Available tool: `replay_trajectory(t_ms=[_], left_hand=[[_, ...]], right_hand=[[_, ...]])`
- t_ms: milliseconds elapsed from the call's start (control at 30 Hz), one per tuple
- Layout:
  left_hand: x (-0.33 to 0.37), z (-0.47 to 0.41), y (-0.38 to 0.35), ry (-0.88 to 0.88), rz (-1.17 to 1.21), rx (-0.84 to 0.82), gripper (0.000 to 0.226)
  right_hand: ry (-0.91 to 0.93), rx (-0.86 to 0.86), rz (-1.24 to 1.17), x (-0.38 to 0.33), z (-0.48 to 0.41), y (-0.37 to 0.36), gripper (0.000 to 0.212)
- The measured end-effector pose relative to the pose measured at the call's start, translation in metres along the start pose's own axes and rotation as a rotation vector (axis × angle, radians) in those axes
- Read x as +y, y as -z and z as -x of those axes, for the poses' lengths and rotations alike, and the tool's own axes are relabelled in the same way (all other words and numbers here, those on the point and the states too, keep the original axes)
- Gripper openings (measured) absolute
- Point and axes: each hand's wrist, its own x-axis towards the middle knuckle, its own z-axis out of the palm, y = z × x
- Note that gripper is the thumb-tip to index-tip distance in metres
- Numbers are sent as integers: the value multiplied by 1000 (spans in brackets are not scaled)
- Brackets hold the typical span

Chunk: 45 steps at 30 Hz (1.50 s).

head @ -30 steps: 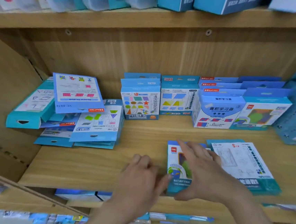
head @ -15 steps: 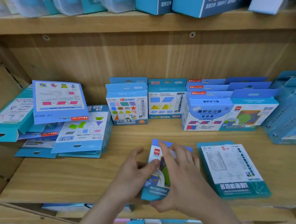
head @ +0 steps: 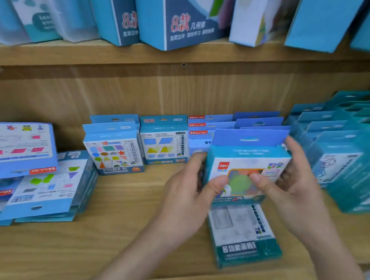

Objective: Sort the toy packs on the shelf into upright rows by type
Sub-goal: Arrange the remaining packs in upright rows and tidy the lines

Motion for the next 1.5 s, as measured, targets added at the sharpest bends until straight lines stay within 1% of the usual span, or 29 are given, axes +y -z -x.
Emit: replay_trajectory(t_ms=[67, 133, 233, 300, 333, 400, 467, 667, 767, 1000, 1200, 1267, 1367, 1433, 1500], left_hand=[[2, -22, -32, -48, -117, 16, 31], [-4, -38, -58, -65, -192, 19, 28], [-20, -51, -92, -16, -298, 13, 30], [-26, -54, -105, 32, -308, 45, 33], [-26, -54, -109, 54, -297, 67, 34], [-26, -53, -114, 89, -283, 103, 37], [-24, -52, -118, 114, -277, 120, 39], [-21, -55, -120, 184, -330, 208, 37], [-20, -57, -120, 214, -364, 215, 34], [-24, -56, -123, 246, -368, 264, 39], [-28, -54, -125, 226, -412, 276, 40], [-27, -54, -125, 217, -416, 270, 42], [-28, -53, -121, 174, -453, 318, 47], [-30, -52, -111, 104, -528, 443, 59], [-33, -52, -97, 82, -562, 595, 76]], right_hand=[[12, 87, 105, 12, -16, 27, 82], [-12, 118, 226, 27, -29, 42, 83], [-67, 127, 411, 55, -42, 59, 82], [-109, 120, 539, 69, -46, 62, 80], [-121, 101, 569, 73, -46, 62, 83], [-125, 73, 597, 82, -48, 63, 87], [-130, 72, 598, 85, -52, 65, 87], [-79, 47, 575, 86, -60, 61, 86], [-86, 43, 581, 87, -62, 60, 85], [-64, 6, 650, 89, -62, 59, 86], [-52, -54, 718, 83, -60, 61, 89], [-16, -49, 784, 71, -56, 64, 89], [122, 32, 881, 56, -46, 66, 80], [233, 78, 900, 51, -40, 63, 69], [330, 55, 901, 52, -36, 59, 62]])
